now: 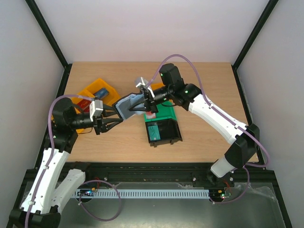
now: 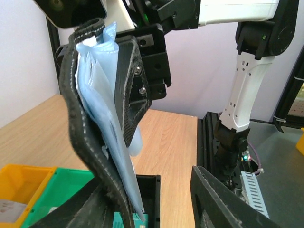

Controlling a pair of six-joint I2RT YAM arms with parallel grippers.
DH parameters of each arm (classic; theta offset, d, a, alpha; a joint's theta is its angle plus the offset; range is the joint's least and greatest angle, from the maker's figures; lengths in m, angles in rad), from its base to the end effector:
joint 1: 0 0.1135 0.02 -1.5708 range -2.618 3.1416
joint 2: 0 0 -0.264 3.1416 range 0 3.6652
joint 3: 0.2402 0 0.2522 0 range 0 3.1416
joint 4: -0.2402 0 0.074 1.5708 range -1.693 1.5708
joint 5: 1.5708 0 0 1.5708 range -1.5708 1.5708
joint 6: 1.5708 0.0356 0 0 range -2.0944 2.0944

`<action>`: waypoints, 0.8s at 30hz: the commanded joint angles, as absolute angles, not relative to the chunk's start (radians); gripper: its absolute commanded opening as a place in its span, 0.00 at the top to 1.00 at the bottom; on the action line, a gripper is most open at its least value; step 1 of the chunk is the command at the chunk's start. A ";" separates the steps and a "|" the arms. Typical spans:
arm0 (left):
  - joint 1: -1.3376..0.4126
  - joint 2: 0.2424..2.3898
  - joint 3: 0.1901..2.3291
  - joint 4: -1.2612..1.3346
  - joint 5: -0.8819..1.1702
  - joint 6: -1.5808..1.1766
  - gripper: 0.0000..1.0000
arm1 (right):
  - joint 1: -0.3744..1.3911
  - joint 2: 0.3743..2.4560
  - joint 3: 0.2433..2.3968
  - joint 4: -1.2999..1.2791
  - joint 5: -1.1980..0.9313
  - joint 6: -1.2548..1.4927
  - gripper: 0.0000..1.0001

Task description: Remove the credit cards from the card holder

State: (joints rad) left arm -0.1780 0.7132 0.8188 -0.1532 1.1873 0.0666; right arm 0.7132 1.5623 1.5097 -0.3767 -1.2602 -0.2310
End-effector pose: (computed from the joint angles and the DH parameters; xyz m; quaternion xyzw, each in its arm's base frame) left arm 0.1367 -0.0581 0.3676 0.4563 0.5483 -0.4361 0.5486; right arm 0.2370 0.2499 0.3892 -0.5927 0.4608 0.5857 0.3055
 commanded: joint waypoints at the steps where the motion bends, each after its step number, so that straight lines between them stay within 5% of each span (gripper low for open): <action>1: -0.155 0.700 0.813 -0.251 1.294 0.237 0.59 | 0.708 1.539 1.538 -0.336 -1.250 -0.221 0.98; 10: -0.153 0.705 0.807 -0.237 1.155 0.247 0.97 | 0.709 1.532 1.536 -0.342 -1.267 -0.207 0.98; 17: -0.158 0.701 0.767 -0.103 1.042 0.137 0.97 | 0.730 1.526 1.542 -0.320 -1.289 -0.180 0.98; 24: -0.184 0.706 0.713 0.066 1.063 -0.046 0.75 | 0.775 1.523 1.545 -0.309 -1.164 -0.183 0.99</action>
State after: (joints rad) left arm -0.1680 0.7055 0.7425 -0.0650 1.0515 0.0635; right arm 0.7467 1.5593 1.5112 -0.3603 -1.2293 -0.1921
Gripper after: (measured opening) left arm 0.221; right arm 0.088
